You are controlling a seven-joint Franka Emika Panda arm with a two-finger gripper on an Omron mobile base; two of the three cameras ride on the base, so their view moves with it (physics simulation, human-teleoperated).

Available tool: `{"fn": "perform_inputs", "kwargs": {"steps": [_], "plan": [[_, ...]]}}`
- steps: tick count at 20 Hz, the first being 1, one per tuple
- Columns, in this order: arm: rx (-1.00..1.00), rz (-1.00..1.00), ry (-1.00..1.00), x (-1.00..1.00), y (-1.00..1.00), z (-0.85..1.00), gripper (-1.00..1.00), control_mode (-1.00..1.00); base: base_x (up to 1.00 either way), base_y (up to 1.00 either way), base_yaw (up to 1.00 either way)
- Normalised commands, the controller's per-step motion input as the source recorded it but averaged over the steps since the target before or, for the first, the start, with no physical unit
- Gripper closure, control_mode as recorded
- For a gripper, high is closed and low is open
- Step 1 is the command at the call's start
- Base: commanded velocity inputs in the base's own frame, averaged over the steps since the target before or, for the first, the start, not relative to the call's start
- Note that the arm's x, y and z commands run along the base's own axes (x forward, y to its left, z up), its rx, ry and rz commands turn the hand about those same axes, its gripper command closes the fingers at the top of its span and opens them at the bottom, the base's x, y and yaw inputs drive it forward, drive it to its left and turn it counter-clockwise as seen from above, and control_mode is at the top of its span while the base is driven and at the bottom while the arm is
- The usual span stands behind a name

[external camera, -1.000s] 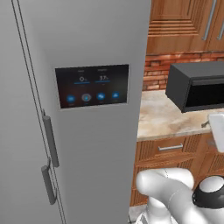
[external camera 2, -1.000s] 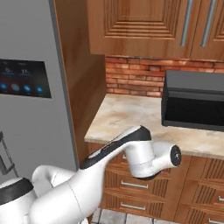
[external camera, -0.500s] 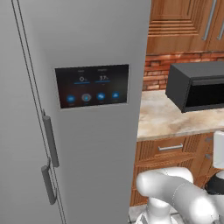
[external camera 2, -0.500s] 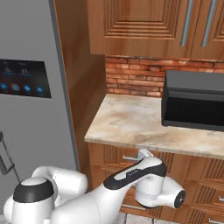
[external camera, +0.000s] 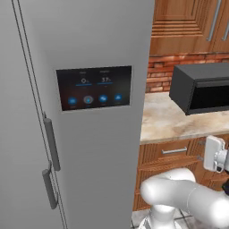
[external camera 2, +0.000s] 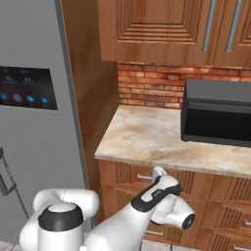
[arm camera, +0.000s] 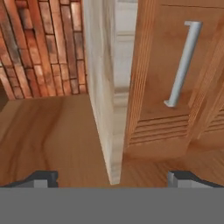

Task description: Take the pizza cutter from the drawer on the right and place it on the dining counter for cutting.

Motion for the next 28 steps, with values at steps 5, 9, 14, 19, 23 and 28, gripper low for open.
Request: {"fn": "perform_inputs", "kwargs": {"steps": [5,9,14,19,23,28], "plan": [[0.00,-0.05,-0.09,0.34,0.00,-0.61,-1.00,-1.00,0.00,0.00,0.00],[0.02,-0.05,-0.08,0.30,0.00,-0.55,-1.00,-1.00,0.00,0.00,0.00],[0.06,-0.04,-0.07,0.36,0.00,-0.41,-1.00,-1.00,0.00,0.00,0.00],[0.08,-0.01,-0.08,0.41,-0.03,-0.34,-1.00,-1.00,0.00,0.00,0.00],[0.04,0.00,-0.05,0.38,-0.11,-0.34,-1.00,-1.00,0.00,0.00,0.00],[0.01,0.00,-0.06,0.46,-0.10,-0.39,-1.00,-1.00,0.00,0.00,0.00]]}}
